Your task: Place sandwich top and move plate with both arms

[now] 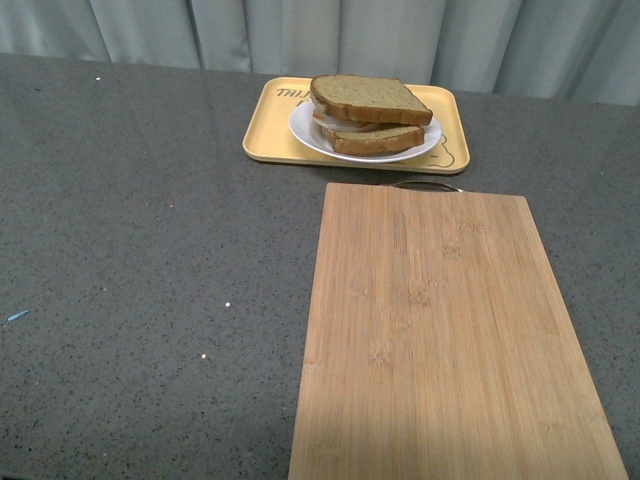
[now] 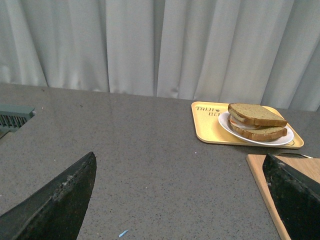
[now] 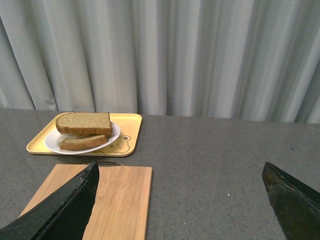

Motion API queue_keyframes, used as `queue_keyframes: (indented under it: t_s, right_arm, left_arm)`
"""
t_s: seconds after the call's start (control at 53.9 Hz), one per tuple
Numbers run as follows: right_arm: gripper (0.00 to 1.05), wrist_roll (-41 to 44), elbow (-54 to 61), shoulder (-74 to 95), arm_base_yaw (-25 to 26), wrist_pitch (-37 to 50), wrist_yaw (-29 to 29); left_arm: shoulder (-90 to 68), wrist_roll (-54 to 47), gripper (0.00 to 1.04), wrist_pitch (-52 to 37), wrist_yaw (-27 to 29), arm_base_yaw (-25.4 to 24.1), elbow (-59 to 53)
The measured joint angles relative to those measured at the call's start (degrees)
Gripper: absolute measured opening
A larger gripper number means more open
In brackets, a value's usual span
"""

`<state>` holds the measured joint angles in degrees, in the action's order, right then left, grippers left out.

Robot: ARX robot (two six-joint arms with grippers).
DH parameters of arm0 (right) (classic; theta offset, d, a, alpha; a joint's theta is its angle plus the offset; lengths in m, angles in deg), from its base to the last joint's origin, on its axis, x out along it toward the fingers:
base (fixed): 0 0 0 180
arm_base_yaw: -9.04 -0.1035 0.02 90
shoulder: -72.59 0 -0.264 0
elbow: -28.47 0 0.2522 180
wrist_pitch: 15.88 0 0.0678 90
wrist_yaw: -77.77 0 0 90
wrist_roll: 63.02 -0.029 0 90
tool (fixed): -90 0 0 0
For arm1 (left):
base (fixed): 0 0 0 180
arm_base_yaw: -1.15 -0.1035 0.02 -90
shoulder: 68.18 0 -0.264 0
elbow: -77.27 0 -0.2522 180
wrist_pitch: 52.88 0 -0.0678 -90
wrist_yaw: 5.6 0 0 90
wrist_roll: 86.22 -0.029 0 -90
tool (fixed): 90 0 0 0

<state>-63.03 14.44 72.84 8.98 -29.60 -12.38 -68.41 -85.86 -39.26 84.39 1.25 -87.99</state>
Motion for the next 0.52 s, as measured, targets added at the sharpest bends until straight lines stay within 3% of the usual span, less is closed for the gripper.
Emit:
queue_keyframes:
  t_s: [0.52]
  right_arm:
    - [0.95, 0.0, 0.0, 0.0, 0.0, 0.0, 0.0]
  left_arm:
    - [0.0, 0.0, 0.98, 0.0, 0.0, 0.0, 0.0]
